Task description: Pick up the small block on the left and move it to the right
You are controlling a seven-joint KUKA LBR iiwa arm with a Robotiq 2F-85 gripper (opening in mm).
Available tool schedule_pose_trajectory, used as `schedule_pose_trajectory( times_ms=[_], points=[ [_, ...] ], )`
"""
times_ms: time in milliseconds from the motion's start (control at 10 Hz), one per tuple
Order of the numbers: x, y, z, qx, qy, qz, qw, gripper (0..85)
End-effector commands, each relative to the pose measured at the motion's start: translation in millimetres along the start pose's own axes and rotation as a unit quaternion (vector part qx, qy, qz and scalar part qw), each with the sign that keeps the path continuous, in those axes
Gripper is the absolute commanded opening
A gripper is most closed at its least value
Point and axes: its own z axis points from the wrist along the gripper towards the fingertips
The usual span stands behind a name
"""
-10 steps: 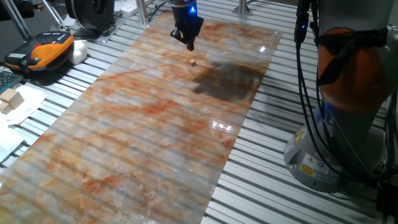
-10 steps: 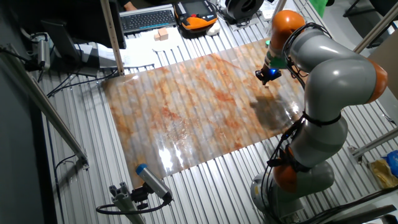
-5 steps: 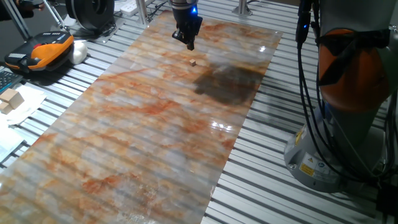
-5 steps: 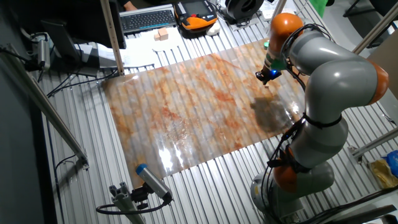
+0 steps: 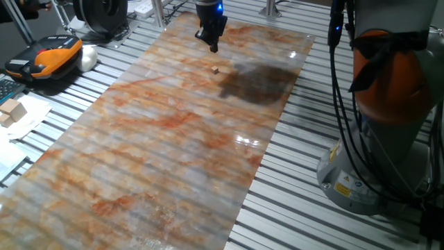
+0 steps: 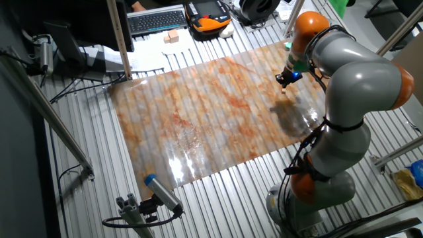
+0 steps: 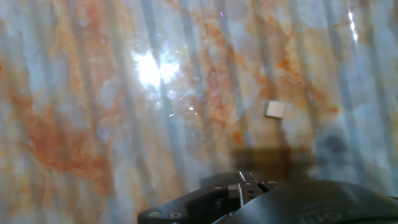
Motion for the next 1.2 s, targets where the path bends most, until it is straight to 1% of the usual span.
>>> schedule_pose_trajectory(
  times_ms=[0, 200, 300, 400, 700, 900, 1100],
  points=[
    [-1.9, -4.0, 1.4, -0.001, -0.001, -0.002, 1.0000, 0.0],
    [-5.2, -13.2, 8.4, -0.002, -0.005, -0.005, 1.0000, 0.0],
    [-7.1, -15.8, 9.6, -0.002, -0.005, -0.007, 1.0000, 0.0],
    [-9.4, -19.5, 10.2, -0.001, -0.003, -0.009, 1.0000, 0.0],
    [-13.8, -24.9, 18.9, 0.003, -0.007, -0.010, 0.9999, 0.0],
    [-17.7, -28.4, 23.0, 0.000, -0.007, -0.011, 0.9999, 0.0],
    [-24.1, -33.9, 28.0, -0.004, -0.008, -0.016, 0.9998, 0.0]
  ],
)
